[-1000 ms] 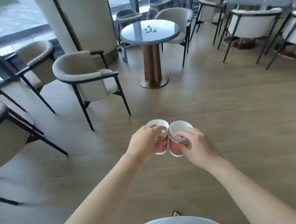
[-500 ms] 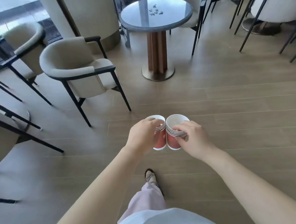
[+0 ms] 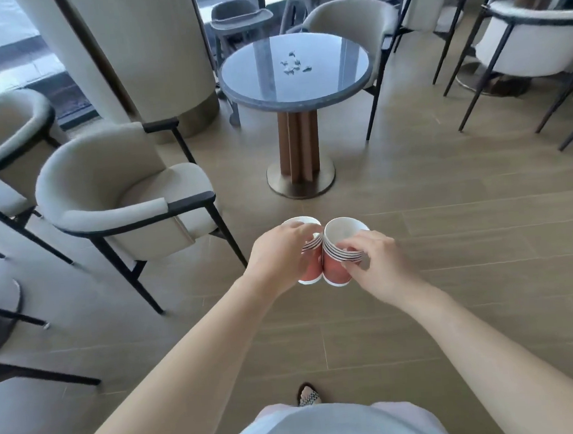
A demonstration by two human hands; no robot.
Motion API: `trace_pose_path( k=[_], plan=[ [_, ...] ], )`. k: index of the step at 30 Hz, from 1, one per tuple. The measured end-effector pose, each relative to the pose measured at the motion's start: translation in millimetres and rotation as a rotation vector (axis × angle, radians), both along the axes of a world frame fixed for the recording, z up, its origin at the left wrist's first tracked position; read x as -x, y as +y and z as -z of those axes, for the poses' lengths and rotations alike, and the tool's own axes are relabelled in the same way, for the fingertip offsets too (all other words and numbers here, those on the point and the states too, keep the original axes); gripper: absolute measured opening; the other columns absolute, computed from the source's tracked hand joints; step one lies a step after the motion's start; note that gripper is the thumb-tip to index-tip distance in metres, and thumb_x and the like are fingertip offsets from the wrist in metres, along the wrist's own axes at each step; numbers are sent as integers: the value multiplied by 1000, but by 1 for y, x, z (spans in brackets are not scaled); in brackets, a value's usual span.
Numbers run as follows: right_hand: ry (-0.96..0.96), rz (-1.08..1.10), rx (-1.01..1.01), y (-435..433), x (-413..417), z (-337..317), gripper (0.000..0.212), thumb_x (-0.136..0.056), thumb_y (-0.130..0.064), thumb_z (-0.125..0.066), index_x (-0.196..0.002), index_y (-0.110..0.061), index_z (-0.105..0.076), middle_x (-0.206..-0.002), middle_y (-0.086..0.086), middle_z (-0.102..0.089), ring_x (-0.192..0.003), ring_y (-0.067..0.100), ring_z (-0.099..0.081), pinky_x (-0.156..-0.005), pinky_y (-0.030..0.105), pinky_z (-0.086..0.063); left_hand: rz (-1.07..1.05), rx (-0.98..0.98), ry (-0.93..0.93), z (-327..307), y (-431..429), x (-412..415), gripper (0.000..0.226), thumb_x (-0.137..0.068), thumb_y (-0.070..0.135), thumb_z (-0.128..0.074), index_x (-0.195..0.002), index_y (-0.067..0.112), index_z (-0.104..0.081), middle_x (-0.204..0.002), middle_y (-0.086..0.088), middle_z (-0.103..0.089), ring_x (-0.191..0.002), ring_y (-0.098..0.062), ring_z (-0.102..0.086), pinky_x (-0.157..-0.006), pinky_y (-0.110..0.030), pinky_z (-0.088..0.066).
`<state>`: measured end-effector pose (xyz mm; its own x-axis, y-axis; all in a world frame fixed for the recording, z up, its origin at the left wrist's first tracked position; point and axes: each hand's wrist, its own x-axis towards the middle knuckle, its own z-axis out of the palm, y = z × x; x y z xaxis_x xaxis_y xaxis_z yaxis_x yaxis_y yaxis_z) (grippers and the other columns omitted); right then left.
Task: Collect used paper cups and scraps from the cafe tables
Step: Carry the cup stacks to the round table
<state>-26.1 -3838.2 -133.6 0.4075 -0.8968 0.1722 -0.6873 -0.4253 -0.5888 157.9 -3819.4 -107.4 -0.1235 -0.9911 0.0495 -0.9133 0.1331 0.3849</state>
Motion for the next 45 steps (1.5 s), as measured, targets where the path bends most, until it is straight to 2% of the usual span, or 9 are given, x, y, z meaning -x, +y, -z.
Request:
trace_pose_path(
  k=[5, 10, 15, 18, 23, 27, 37, 45],
  plan=[
    [-8, -3, 11, -57, -19, -6, 29, -73, -1, -67, -99, -13, -68, -91, 3, -67, -89, 23, -57, -73, 12, -30, 33, 4, 20, -5, -57, -22, 31, -87, 25, -52, -114, 39, -58, -115, 16, -60, -100, -10, -56, -65, -21, -38],
    [-12, 18, 32, -112, -29, -8, 30, -73, -1, -66, -99, -15, -69, -91, 2, -68, -90, 24, -58, -78, 21, -38, 71, 37, 8, -5, -115, -29, 30, -87, 25, -53, -114, 38, -60, -114, 15, -60, -102, -10, -55, -66, -19, -36],
    [-12, 54, 59, -179, -27, -7, 31, -72, 2, -66, -97, -17, -70, -88, 0, -68, -86, 23, -57, -71, 13, -30, 98, 46, 13, -2, -187, -26, 28, -87, 27, -54, -111, 40, -60, -110, 13, -60, -90, -13, -57, -61, -24, -43],
    [-16, 35, 50, -233, -21, -6, 28, -75, 1, -65, -97, -16, -70, -90, 1, -67, -89, 22, -56, -75, 19, -35, 111, 58, 9, 0, -239, -22, 28, -86, 26, -54, -110, 40, -59, -109, 13, -60, -88, -14, -58, -62, -28, -49],
    [-37, 9, 72, -341, -16, -11, 21, -74, 0, -67, -90, -13, -70, -87, 3, -67, -87, 23, -57, -74, 19, -35, 91, 55, 15, -1, -344, -17, 29, -83, 26, -57, -107, 43, -58, -108, 17, -57, -87, -8, -55, -60, -26, -47],
    [-45, 14, 73, -425, -11, -13, 19, -73, 1, -68, -87, -11, -69, -85, 3, -67, -85, 23, -58, -74, 20, -35, 85, 34, 19, -9, -425, -11, 31, -80, 26, -61, -105, 43, -58, -106, 13, -59, -80, -14, -58, -60, -31, -51],
    [-53, 28, 25, -592, -6, -13, 15, -76, -5, -66, -87, -15, -67, -88, -1, -66, -88, 18, -55, -75, 23, -39, 84, 56, -5, -5, -594, -3, 35, -81, 20, -60, -109, 42, -58, -111, 15, -60, -85, -18, -63, -61, -30, -50],
    [-30, 79, 41, -730, -20, -14, 12, -74, -4, -67, -79, -14, -65, -85, 2, -66, -86, 23, -57, -69, 29, -43, 133, 60, -22, 0, -744, -19, 32, -81, 27, -63, -107, 44, -57, -106, 16, -57, -85, -10, -59, -62, -30, -51]
  ],
)
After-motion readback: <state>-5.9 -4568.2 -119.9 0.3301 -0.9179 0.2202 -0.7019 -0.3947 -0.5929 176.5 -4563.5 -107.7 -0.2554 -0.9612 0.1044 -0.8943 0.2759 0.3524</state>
